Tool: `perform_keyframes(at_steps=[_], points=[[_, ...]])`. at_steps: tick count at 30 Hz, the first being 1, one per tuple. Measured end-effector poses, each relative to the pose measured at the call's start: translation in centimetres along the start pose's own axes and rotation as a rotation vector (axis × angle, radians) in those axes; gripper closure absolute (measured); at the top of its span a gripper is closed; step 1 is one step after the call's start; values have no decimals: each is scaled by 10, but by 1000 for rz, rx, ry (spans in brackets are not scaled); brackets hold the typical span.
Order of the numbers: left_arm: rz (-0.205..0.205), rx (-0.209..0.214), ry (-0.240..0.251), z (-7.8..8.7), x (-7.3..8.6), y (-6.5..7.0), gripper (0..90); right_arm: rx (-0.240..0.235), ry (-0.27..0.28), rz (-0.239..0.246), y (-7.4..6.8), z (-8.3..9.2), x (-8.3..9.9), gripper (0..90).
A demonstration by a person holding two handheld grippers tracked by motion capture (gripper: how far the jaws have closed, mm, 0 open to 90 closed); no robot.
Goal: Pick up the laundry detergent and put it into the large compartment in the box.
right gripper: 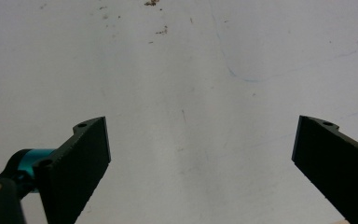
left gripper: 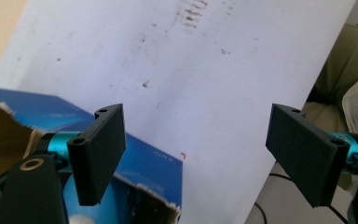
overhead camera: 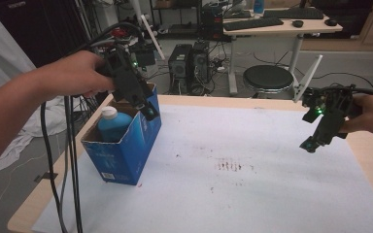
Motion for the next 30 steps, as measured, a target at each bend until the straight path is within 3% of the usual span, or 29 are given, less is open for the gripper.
perform_keyframes(at_steps=[2, 6, 8, 13, 17, 20, 24, 28, 30], points=[[-20, 1, -14, -6, -6, 3, 148, 1, 5, 4, -1, 1, 0, 33], [-38, 0, -18, -14, -14, 6, 130, 5, 9, -2, -2, 3, 3, 33], [-37, -10, -20, -17, -18, 6, 33, 7, 13, -1, -2, 4, 4, 33], [-67, -54, -55, -26, -24, 8, 16, 5, 19, -8, -3, 4, 8, 33], [-102, -37, -66, -33, -31, 12, 16, 6, 27, -6, -4, 5, 10, 33], [-95, -23, -63, -36, -39, 15, 16, 8, 32, -14, -6, 6, 11, 33], [-102, -11, -54, -42, -55, 18, 16, 5, 34, -6, -8, 7, 12, 33], [-149, 9, -58, -51, -73, 23, 16, 7, 32, -10, -10, 7, 13, 33], [-151, 18, -70, -59, -81, 24, 16, 3, 33, -7, -11, 7, 13, 33]])
Point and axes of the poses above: each handheld gripper's, and its own axes: z roughly backward along the jaws, x roughly out of its underside, y roughly to its right, the point moved 3 cm from there along -z, roughly forward along the jaws, and after that the axes turned 11 degrees about -z, right-handed, at the moved point
